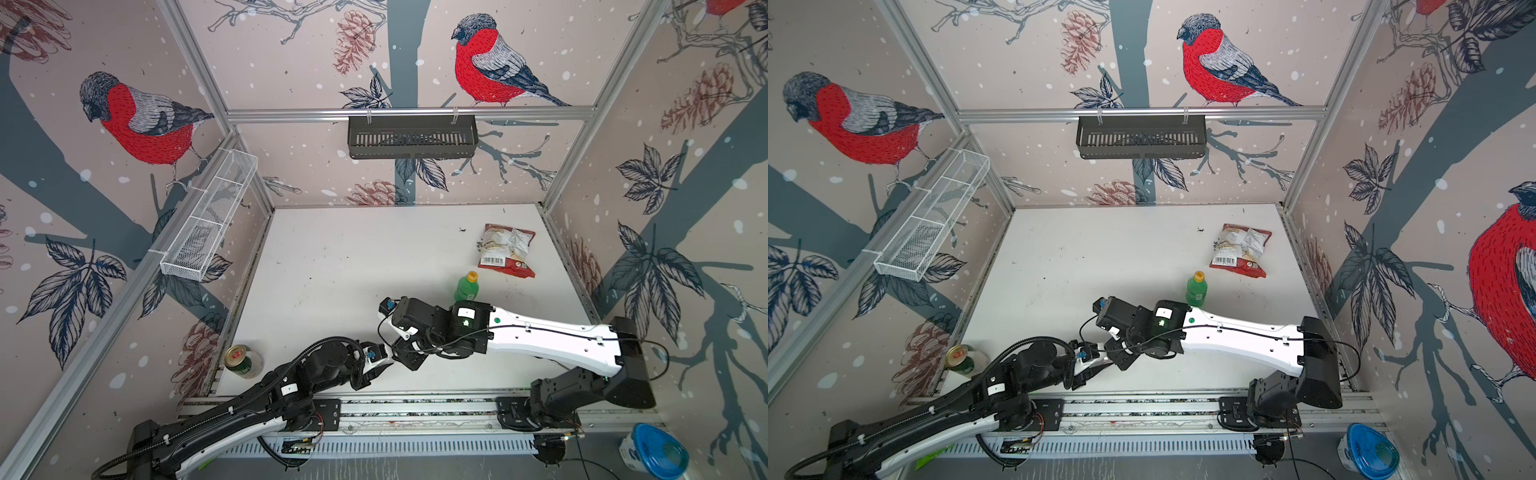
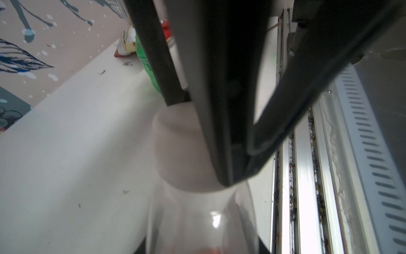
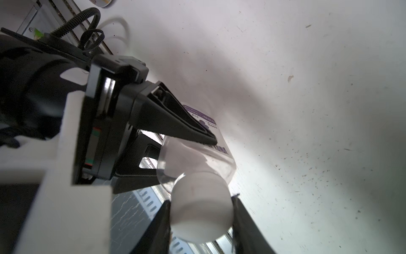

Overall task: Screw on the bottle caps
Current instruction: Screw the bottle cap onto the plastic bottle, then place the plastic bottle at the center of the table.

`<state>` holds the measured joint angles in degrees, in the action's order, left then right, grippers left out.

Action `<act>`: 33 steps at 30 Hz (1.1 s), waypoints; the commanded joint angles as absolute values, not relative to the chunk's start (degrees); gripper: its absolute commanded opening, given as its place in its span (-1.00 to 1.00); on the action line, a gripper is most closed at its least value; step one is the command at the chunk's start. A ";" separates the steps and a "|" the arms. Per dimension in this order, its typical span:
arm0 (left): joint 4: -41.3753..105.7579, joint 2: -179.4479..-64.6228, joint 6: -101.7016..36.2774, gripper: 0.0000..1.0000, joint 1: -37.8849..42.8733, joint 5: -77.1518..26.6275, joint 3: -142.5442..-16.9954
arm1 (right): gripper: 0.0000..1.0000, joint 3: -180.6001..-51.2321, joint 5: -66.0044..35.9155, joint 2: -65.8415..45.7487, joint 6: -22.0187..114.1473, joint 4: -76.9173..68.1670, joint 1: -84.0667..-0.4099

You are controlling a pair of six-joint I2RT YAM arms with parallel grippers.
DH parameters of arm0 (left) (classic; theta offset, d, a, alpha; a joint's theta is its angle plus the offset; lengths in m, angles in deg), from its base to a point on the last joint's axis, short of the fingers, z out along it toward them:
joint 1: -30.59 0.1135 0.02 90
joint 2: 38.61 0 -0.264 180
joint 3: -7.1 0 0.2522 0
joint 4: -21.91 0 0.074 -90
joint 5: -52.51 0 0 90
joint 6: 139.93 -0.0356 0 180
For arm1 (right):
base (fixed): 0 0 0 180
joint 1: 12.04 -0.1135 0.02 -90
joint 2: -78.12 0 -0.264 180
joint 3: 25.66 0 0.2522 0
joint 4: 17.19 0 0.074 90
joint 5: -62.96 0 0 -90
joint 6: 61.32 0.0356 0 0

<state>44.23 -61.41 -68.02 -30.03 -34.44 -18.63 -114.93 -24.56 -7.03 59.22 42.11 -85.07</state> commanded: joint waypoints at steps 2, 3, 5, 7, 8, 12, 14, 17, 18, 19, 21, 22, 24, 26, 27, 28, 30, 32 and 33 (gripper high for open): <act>36.51 -61.45 -69.18 -0.28 -30.10 -34.41 -19.14 | 0.15 -115.71 -27.16 -5.29 60.94 39.68 -85.16; 36.47 -61.52 -69.18 -0.27 -30.10 -34.42 -19.15 | 0.18 -115.63 -26.96 -5.00 60.73 39.65 -85.16; 36.44 -61.63 -69.11 -0.27 -30.07 -34.33 -19.15 | 0.23 -115.71 -26.93 -4.46 60.17 39.81 -85.51; 36.46 -61.84 -69.09 -0.27 -30.08 -34.16 -19.10 | 0.25 -115.97 -27.67 -4.41 59.88 40.14 -85.83; 36.53 -61.95 -69.01 -0.27 -30.10 -34.15 -19.15 | 0.25 -116.15 -27.86 -4.38 59.70 40.39 -85.95; 36.82 -61.99 -69.00 -0.27 -30.05 -34.15 -19.23 | 0.17 -116.49 -28.08 -4.85 59.10 40.54 -86.48; 36.91 -62.02 -69.00 -0.27 -30.12 -34.24 -19.25 | 0.15 -116.65 -27.61 -5.66 59.01 40.81 -86.78; 36.92 -61.97 -68.92 -0.27 -30.07 -34.40 -19.24 | 0.12 -117.53 -28.10 -6.86 58.60 42.37 -86.98; 36.89 -61.91 -68.92 -0.27 -30.06 -34.46 -19.24 | 0.11 -117.64 -28.28 -7.02 58.48 42.68 -87.01; 36.84 -61.93 -68.83 -0.27 -30.10 -34.50 -19.23 | 0.10 -117.60 -28.32 -7.03 58.47 42.72 -87.01; 36.64 -62.00 -68.74 -0.26 -30.07 -34.59 -19.24 | 0.04 -117.55 -28.62 -6.98 58.38 42.54 -87.01; 36.55 -61.99 -68.74 -0.25 -30.10 -34.59 -19.21 | -0.02 -117.62 -28.91 -6.99 58.40 42.55 -87.01; 36.62 -61.99 -68.65 -0.22 -30.10 -34.50 -19.23 | -0.11 -117.65 -29.38 -6.89 58.35 42.45 -87.00; 36.51 -61.93 -68.50 -0.17 -30.05 -34.51 -19.15 | -0.21 -117.79 -29.93 -6.87 58.13 42.45 -86.98; 36.47 -61.79 -68.48 -0.12 -30.06 -34.50 -19.19 | -0.25 -117.89 -30.25 -6.87 58.13 42.46 -87.01; 36.39 -61.67 -68.48 -0.05 -30.10 -34.50 -19.15 | -0.29 -118.04 -30.64 -6.87 57.95 42.61 -87.01; 36.38 -61.45 -68.48 0.07 -30.05 -34.58 -19.07 | -0.35 -118.25 -31.28 -6.83 57.54 43.07 -86.64; 36.29 -61.02 -68.48 0.32 -30.06 -34.90 -18.97 | -0.37 -118.31 -31.70 -6.65 56.93 43.80 -85.60; 36.17 -60.81 -68.51 0.43 -30.12 -35.07 -18.92 | -0.38 -118.39 -31.84 -6.57 56.53 44.23 -84.90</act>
<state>38.13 -61.28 -68.17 -30.07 -34.75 -18.85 -117.82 -30.14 -6.76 57.98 43.99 -86.01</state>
